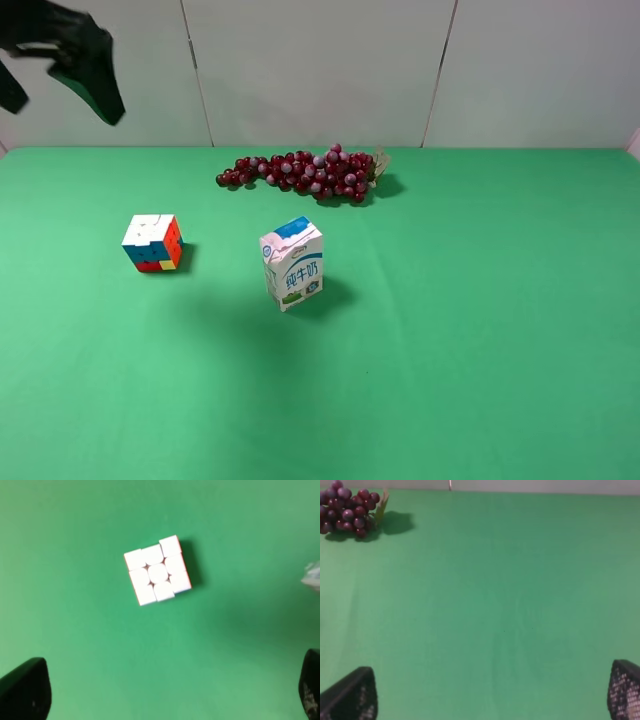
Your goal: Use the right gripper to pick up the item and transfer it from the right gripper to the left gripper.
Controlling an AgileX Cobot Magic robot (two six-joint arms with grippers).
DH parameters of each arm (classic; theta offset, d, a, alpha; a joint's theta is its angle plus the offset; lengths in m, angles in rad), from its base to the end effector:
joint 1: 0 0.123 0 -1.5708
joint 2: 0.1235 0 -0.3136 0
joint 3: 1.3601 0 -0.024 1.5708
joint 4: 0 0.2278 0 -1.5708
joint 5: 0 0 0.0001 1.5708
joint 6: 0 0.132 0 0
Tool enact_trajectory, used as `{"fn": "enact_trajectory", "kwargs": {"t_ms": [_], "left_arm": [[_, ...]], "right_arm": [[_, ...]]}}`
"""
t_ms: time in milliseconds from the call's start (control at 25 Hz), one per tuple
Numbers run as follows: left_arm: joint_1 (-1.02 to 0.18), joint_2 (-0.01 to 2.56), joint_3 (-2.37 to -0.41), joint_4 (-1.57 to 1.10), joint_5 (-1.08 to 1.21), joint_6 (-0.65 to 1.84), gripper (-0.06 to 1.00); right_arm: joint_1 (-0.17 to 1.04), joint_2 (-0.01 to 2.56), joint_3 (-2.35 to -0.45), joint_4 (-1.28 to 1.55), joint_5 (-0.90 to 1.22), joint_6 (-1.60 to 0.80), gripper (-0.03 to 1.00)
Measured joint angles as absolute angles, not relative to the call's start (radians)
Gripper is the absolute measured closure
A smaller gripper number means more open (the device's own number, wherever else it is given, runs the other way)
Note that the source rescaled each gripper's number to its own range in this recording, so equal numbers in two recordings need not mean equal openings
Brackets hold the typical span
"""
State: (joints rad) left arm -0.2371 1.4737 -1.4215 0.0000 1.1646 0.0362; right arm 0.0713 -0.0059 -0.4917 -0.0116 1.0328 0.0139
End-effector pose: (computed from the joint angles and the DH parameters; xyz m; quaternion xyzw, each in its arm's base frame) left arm 0.2832 -0.0684 0.3490 0.1329 0.9667 -0.0219 0.2177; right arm -0.0157 -0.0024 0.2483 -0.0242 0.8462 0.0169 0.5321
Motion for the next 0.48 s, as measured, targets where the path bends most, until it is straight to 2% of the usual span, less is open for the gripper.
{"fn": "enact_trajectory", "kwargs": {"t_ms": [200,480], "left_arm": [[-0.237,1.313,-1.336,0.0,1.169,0.036,-0.03],[-0.237,1.044,-1.101,0.0,1.167,0.036,-0.03]], "right_arm": [[0.071,-0.006,-0.492,-0.012,1.033,0.014,-0.03],[0.071,-0.006,-0.492,-0.012,1.033,0.014,-0.03]]}}
